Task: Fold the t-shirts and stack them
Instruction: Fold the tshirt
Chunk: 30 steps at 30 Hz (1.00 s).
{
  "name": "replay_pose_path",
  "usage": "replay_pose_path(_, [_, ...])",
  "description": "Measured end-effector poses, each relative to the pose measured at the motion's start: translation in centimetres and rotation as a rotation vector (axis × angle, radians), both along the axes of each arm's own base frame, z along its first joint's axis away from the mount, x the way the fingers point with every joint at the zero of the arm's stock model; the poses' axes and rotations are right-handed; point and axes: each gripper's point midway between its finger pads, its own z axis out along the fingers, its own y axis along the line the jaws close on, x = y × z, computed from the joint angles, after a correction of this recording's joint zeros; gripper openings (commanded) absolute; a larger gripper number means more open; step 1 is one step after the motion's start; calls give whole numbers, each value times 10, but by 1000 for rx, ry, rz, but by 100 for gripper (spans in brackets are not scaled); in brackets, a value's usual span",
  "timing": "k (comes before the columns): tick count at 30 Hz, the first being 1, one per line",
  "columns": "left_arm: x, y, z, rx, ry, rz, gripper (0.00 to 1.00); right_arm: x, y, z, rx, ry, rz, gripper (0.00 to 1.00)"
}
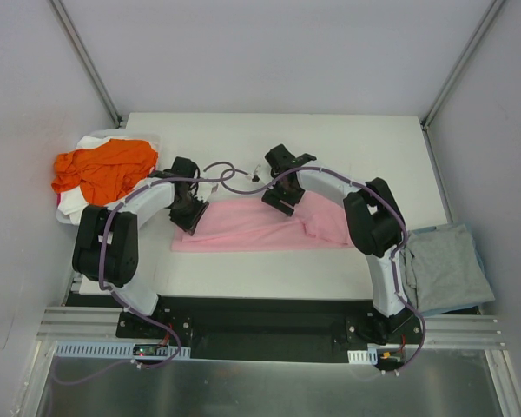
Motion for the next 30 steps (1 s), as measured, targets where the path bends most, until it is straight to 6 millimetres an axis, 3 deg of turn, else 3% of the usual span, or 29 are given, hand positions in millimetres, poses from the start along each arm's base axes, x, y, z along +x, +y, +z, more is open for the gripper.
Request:
replay_pose_path(10, [-17, 0, -14, -10, 53, -4, 29, 1, -2, 1, -17, 2, 1, 81])
replay_pose_path(15, [-12, -1, -12, -14, 37, -4, 36, 2, -3, 1, -19, 0, 2, 87])
replay_pose_path(17, [-5, -3, -6, -19, 15, -4, 45, 2, -3, 3, -22, -4, 0, 91])
replay_pose_path(20, [13, -8, 9, -36, -46, -7, 48, 4, -5, 8, -24, -20, -5, 93])
replay_pose_path(23, [33, -14, 28, -59, -112, -8, 51, 5, -7, 24, -19, -49, -11, 99])
replay_pose_path(26, [48, -20, 45, -87, -173, -16, 60, 6, -9, 49, 1, -95, -26, 96])
replay_pose_path(30, [53, -21, 50, -90, -197, -31, 63, 2, -16, 82, 22, -150, -42, 96])
